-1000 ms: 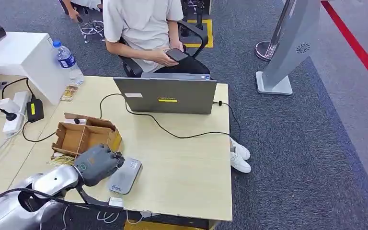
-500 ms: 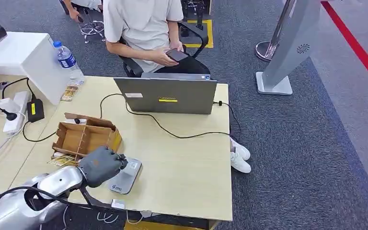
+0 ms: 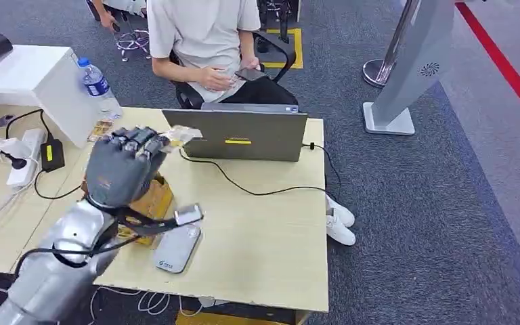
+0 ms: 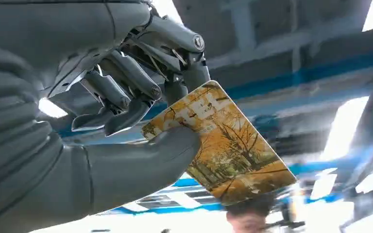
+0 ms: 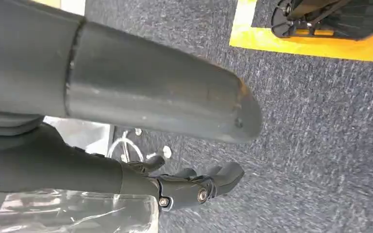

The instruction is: Pass the card to the sensor for recognition and then transmit it.

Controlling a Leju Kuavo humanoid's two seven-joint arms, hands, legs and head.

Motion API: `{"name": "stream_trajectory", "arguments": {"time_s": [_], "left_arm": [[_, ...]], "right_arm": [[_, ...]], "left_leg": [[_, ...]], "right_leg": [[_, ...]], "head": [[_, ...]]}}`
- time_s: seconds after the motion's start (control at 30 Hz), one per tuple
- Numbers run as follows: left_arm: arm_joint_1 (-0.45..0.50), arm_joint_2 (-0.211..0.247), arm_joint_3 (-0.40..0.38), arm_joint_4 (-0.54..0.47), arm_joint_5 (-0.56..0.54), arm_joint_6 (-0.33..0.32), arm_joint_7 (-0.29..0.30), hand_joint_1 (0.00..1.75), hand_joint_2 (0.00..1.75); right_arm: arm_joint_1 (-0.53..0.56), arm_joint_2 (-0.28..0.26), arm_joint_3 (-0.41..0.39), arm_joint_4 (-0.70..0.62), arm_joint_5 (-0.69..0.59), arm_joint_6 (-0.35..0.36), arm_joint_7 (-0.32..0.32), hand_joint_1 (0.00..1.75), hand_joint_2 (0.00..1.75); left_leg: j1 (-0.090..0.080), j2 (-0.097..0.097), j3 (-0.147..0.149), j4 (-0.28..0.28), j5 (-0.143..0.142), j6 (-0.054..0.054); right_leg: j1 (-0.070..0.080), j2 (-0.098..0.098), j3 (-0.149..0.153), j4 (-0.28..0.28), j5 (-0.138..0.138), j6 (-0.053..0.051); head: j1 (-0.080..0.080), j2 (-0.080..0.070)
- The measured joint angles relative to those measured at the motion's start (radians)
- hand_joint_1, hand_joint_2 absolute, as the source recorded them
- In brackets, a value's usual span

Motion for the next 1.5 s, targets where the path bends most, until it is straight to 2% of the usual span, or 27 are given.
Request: {"name": "stream_trajectory", "arguments": {"time_s": [0.1, 0.2, 0.47, 0.5, 0.67, 0.83, 0.93, 1.0, 1.1, 1.2, 1.3, 1.37, 1.5], "left_arm": [[-0.115, -0.016, 0.071, 0.155, -0.014, -0.052, 0.015, 1.75, 1.75], [-0.220, -0.027, 0.108, 0.317, -0.016, -0.054, 0.021, 1.75, 1.75], [-0.357, -0.052, 0.140, 0.571, 0.000, -0.072, 0.047, 1.75, 1.75], [-0.372, -0.054, 0.142, 0.600, 0.006, -0.068, 0.044, 0.00, 1.75], [-0.415, -0.066, 0.145, 0.713, 0.017, -0.096, 0.025, 0.00, 1.75], [-0.409, -0.077, 0.145, 0.730, 0.037, -0.094, 0.027, 0.00, 1.75], [-0.373, -0.076, 0.145, 0.691, 0.062, -0.095, 0.020, 0.00, 1.75], [-0.321, -0.070, 0.145, 0.616, 0.092, -0.119, 0.005, 0.00, 1.75], [-0.212, -0.044, 0.145, 0.430, 0.128, -0.202, -0.003, 0.00, 1.75], [-0.080, 0.002, 0.145, 0.213, 0.137, -0.235, -0.006, 0.00, 1.75], [0.053, 0.056, 0.145, 0.021, 0.132, -0.225, -0.019, 0.00, 1.75], [0.149, 0.091, 0.145, -0.086, 0.116, -0.195, -0.031, 0.00, 1.75], [0.359, 0.165, 0.146, -0.244, 0.059, -0.141, -0.047, 0.00, 1.75]], "right_arm": [[-0.012, 0.000, 0.008, -0.002, 0.025, 0.011, 0.016, 0.00, 0.00], [-0.021, 0.003, 0.015, -0.002, 0.036, 0.016, 0.023, 0.00, 0.00], [-0.028, 0.008, 0.018, -0.003, 0.055, 0.022, 0.028, 0.00, 0.00], [-0.028, 0.008, 0.018, -0.003, 0.055, 0.022, 0.028, 0.00, 0.00], [-0.027, 0.011, 0.018, -0.003, 0.056, 0.022, 0.028, 0.00, 0.00], [-0.027, 0.011, 0.016, -0.003, 0.055, 0.017, 0.023, 0.00, 0.00], [-0.023, 0.011, 0.008, -0.003, 0.048, 0.012, 0.016, 0.00, 0.00], [-0.017, 0.011, -0.001, -0.003, 0.043, 0.005, 0.007, 0.00, 0.00], [-0.002, 0.011, -0.022, -0.003, 0.023, -0.006, -0.006, 0.00, 0.00], [0.016, 0.011, -0.050, -0.003, 0.003, -0.013, -0.013, 0.00, 0.00], [0.023, 0.011, -0.074, -0.003, -0.007, -0.017, -0.018, 0.00, 0.00], [0.026, 0.011, -0.092, -0.003, -0.016, -0.019, -0.023, 0.00, 0.00], [0.029, 0.011, -0.125, -0.003, -0.027, -0.025, -0.030, 0.00, 0.00]], "left_leg": [[0.000, 0.000, 0.000, 0.000, 0.003, 0.000], [0.000, 0.001, 0.000, 0.000, 0.003, 0.000], [0.000, 0.001, -0.001, 0.000, 0.003, 0.000], [-0.001, 0.001, -0.001, 0.000, 0.003, 0.000], [-0.001, 0.001, -0.001, 0.000, 0.003, 0.000], [-0.001, 0.001, -0.001, 0.000, 0.003, 0.000], [-0.001, 0.001, -0.001, 0.000, 0.003, 0.000], [-0.001, 0.001, -0.001, 0.000, 0.002, 0.001], [-0.001, 0.002, -0.001, 0.000, 0.001, 0.001], [-0.001, 0.003, -0.002, 0.000, -0.001, 0.000], [-0.001, 0.004, -0.001, 0.000, -0.003, 0.000], [-0.001, 0.004, -0.001, 0.000, -0.004, 0.000], [-0.001, 0.004, 0.000, 0.000, -0.005, 0.000]], "right_leg": [[0.001, 0.000, 0.000, 0.001, 0.002, -0.002], [0.001, 0.002, 0.000, 0.001, 0.004, -0.001], [0.000, 0.001, -0.001, 0.001, 0.004, -0.001], [0.000, 0.001, -0.001, 0.001, 0.004, -0.001], [0.000, 0.001, -0.002, 0.001, 0.004, -0.001], [0.000, 0.001, -0.002, 0.001, 0.004, -0.001], [0.000, 0.002, -0.002, 0.001, 0.004, -0.001], [0.000, 0.002, -0.002, 0.001, 0.004, -0.001], [0.000, 0.003, -0.002, 0.001, 0.003, 0.000], [0.000, 0.004, -0.002, 0.001, 0.001, 0.000], [0.000, 0.004, -0.002, 0.001, -0.001, 0.000], [0.000, 0.004, -0.002, 0.001, -0.002, 0.000], [0.000, 0.005, -0.002, 0.001, -0.005, -0.001]], "head": [[0.000, 0.000], [0.000, 0.000], [-0.001, 0.000], [-0.001, 0.000], [-0.001, 0.000], [-0.001, 0.000], [-0.001, 0.000], [-0.001, 0.000], [-0.001, 0.000], [-0.002, 0.000], [-0.001, 0.000], [0.000, 0.000], [-0.001, 0.000]]}}
